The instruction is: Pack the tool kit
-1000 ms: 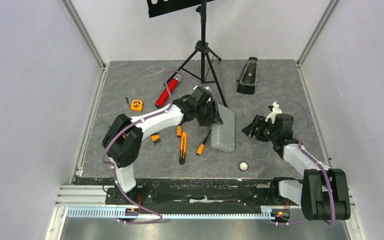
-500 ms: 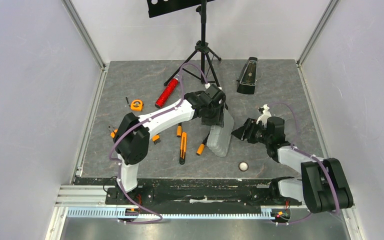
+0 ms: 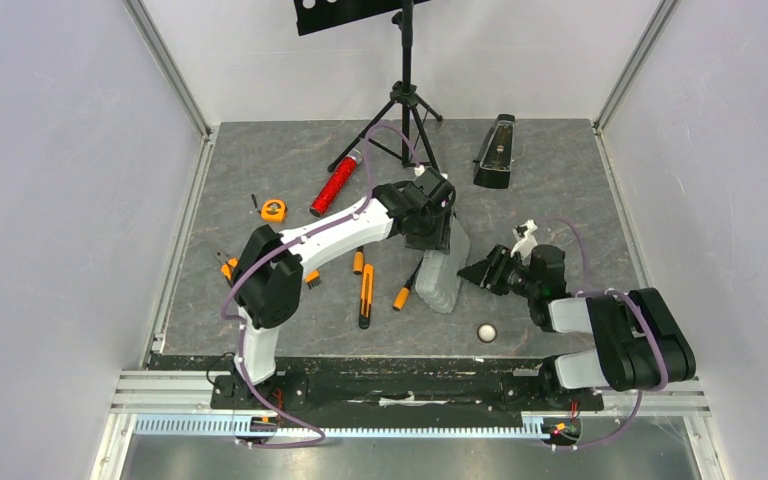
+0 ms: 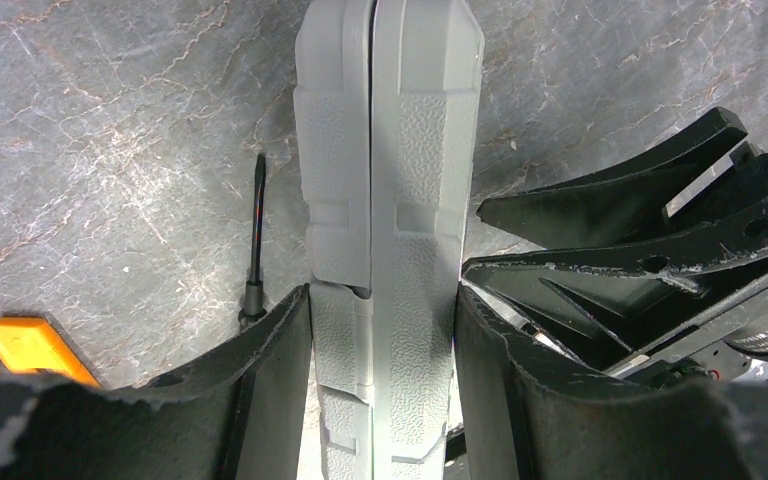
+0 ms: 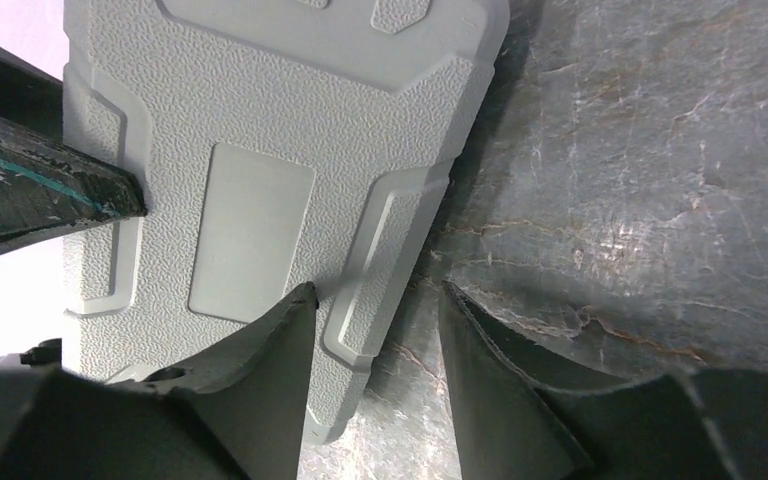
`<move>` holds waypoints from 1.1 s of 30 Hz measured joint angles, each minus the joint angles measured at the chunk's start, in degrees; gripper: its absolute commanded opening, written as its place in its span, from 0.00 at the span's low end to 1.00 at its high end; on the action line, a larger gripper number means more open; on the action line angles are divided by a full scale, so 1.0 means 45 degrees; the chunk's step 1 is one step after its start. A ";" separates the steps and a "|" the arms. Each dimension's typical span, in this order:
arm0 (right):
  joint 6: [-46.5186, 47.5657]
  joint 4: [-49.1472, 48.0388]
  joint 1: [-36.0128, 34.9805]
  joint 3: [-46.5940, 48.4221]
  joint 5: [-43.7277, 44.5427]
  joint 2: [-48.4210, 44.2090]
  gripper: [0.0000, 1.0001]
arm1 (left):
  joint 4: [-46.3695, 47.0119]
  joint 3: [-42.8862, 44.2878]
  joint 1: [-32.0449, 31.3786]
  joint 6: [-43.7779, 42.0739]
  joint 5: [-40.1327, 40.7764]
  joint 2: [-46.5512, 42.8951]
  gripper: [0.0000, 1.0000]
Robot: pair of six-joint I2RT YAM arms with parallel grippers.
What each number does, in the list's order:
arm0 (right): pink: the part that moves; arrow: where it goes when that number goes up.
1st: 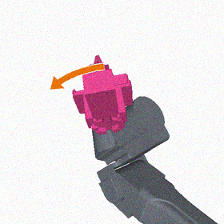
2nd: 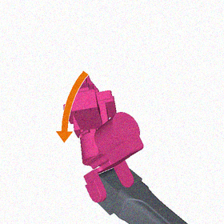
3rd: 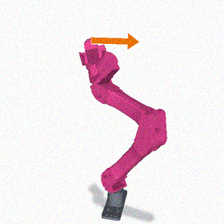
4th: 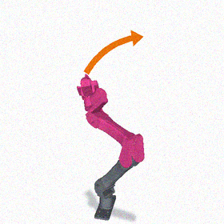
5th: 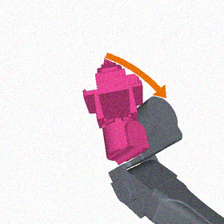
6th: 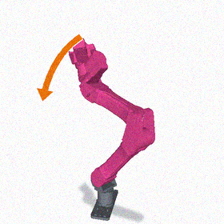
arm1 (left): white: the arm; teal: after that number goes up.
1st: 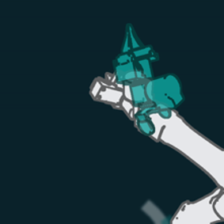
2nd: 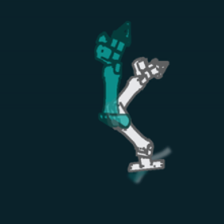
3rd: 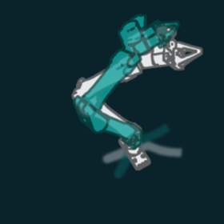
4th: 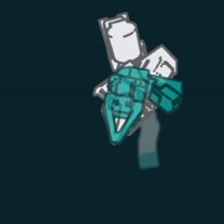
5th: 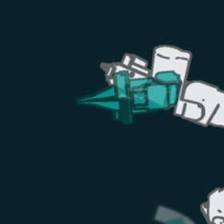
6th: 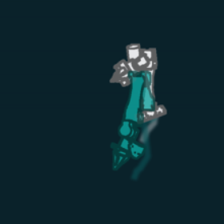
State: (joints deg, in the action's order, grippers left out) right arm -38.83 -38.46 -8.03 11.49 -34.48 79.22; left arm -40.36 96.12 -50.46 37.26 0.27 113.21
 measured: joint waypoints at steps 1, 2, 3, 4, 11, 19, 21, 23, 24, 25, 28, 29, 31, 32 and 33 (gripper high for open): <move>-0.0097 -0.0316 0.0005 -0.0117 -0.0029 0.0083 0.45 | 0.0083 -0.0102 0.0005 0.0005 -0.0024 -0.0058 0.40; -0.0170 -0.0539 0.0005 -0.0223 -0.0063 0.0151 0.44 | 0.0170 -0.0228 0.0005 0.0010 -0.0053 -0.0131 0.40; -0.0248 -0.0777 0.0024 -0.0350 -0.0102 0.0214 0.43 | 0.0248 -0.0340 0.0005 0.0015 -0.0073 -0.0194 0.37; -0.0277 -0.0908 0.0049 -0.0432 -0.0112 0.0257 0.42 | 0.0359 -0.0476 0.0005 0.0029 -0.0092 -0.0267 0.33; -0.0486 -0.1467 0.0738 -0.1035 -0.0656 0.0481 0.39 | 0.1185 -0.1248 -0.0170 0.0238 -0.0175 -0.0675 0.32; -0.0447 -0.1535 0.0894 -0.0835 -0.1030 0.1015 0.38 | 0.1661 -0.1384 -0.0452 0.0243 0.0034 -0.0884 0.49; -0.0452 -0.1569 0.0894 -0.0782 -0.1035 0.1214 0.38 | 0.1817 -0.1418 -0.0515 0.0277 0.0015 -0.0962 0.55; -0.0466 -0.1617 0.0894 -0.0767 -0.1010 0.1418 0.38 | 0.2079 -0.1501 -0.0588 0.0432 -0.0151 -0.1059 0.59; -0.0476 -0.1695 0.0894 -0.0758 -0.1030 0.1511 0.38 | 0.2210 -0.1530 -0.0636 0.0495 -0.0238 -0.1127 0.60; -0.0476 -0.1773 0.0894 -0.0743 -0.1030 0.1579 0.38 | 0.2375 -0.1588 -0.0690 0.0583 -0.0393 -0.1200 0.60; -0.0476 -0.1919 0.0894 -0.0690 -0.1020 0.1719 0.38 | 0.2725 -0.1729 -0.0855 0.0767 -0.0631 -0.1389 0.60; -0.0476 -0.1928 0.0894 -0.0665 -0.1020 0.1749 0.38 | 0.2798 -0.1763 -0.0889 0.0811 -0.0690 -0.1423 0.60; -0.0476 -0.1919 0.0894 -0.0627 -0.1005 0.1758 0.38 | 0.2929 -0.1846 -0.0903 0.0884 -0.0797 -0.1506 0.58; -0.0471 -0.1914 0.0894 -0.0617 -0.0996 0.1758 0.38 | 0.2968 -0.1880 -0.0903 0.0908 -0.0826 -0.1535 0.56; -0.0466 -0.1885 0.0894 -0.0597 -0.0986 0.1758 0.38 | 0.3016 -0.1914 -0.0903 0.0923 -0.0835 -0.1554 0.54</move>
State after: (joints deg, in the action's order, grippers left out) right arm -40.93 -46.94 -4.01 8.80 -38.92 87.13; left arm -26.79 87.50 -54.52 41.41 -3.49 106.21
